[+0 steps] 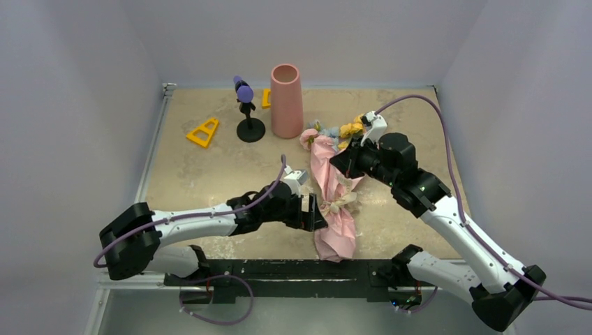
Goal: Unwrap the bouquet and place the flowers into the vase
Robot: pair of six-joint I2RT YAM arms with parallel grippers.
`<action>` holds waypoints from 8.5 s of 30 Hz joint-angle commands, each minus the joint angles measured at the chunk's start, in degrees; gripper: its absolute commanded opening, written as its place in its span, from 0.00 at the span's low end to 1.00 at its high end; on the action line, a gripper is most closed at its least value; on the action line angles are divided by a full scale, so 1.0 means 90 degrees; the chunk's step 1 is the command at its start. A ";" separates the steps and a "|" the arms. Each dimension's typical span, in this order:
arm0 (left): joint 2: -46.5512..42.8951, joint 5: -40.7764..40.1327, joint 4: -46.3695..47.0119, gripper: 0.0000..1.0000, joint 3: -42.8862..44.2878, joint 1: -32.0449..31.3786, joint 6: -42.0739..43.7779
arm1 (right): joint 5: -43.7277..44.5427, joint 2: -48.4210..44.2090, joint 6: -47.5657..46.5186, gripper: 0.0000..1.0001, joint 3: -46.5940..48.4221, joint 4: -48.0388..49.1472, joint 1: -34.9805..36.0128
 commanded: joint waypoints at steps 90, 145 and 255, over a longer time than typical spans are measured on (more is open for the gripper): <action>0.1993 -0.0883 -0.1011 0.31 0.1015 -0.0846 -0.0513 | -0.2220 0.0910 0.1012 0.00 0.4764 0.0678 0.0688; -0.4674 -0.3844 -0.4258 0.68 -0.1168 -0.0768 -0.1705 | 0.2335 0.0607 0.0439 0.45 -0.0482 -0.0844 0.1501; -0.0948 -0.1971 -0.1512 0.66 -0.0424 -0.0758 -0.0964 | 0.4397 0.1657 0.0271 0.31 -0.1180 -0.1089 0.1870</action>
